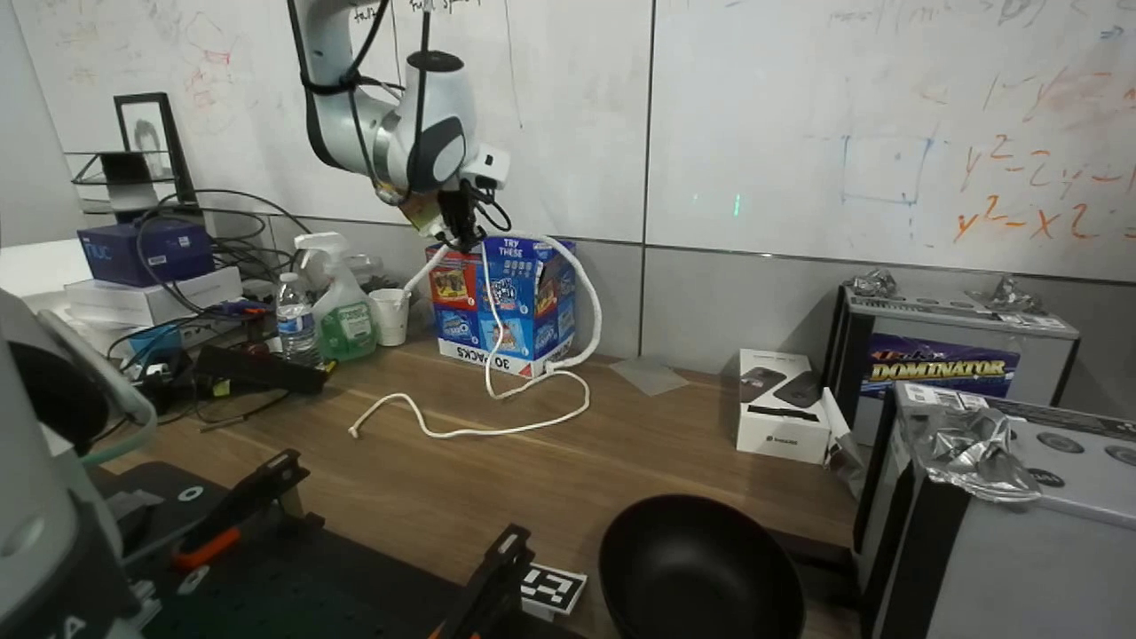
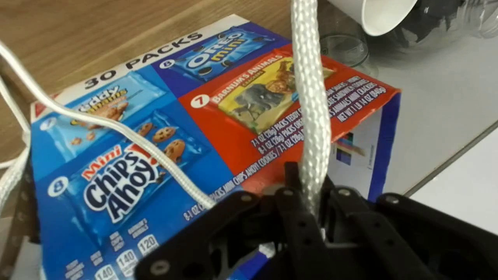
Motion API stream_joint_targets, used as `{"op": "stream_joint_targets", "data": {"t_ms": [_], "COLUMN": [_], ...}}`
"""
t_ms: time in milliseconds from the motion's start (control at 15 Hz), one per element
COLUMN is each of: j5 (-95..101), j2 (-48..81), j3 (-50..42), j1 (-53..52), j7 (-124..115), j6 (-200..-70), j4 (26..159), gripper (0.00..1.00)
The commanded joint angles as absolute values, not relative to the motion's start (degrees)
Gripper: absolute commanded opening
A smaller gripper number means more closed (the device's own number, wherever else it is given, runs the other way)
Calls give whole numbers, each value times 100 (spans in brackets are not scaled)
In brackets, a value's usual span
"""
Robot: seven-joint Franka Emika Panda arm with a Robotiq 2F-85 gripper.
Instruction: Put the strings in the blue box
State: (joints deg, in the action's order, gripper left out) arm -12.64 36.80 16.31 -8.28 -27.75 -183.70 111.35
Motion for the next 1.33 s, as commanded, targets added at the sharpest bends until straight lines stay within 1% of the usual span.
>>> {"op": "stream_joint_targets", "data": {"t_ms": [0,600,733,1267], "j5": [-1390,-1351,-1306,-1318], "j2": [4060,4019,4193,4982], "j3": [1713,1594,1429,1079], "j1": [-633,-621,-731,-817], "j7": [-2229,-1842,-1771,-1679], "j6": [-18490,-18757,-18903,-18683], "j4": [10493,10381,10251,9326], "gripper": [10,10,10,10]}}
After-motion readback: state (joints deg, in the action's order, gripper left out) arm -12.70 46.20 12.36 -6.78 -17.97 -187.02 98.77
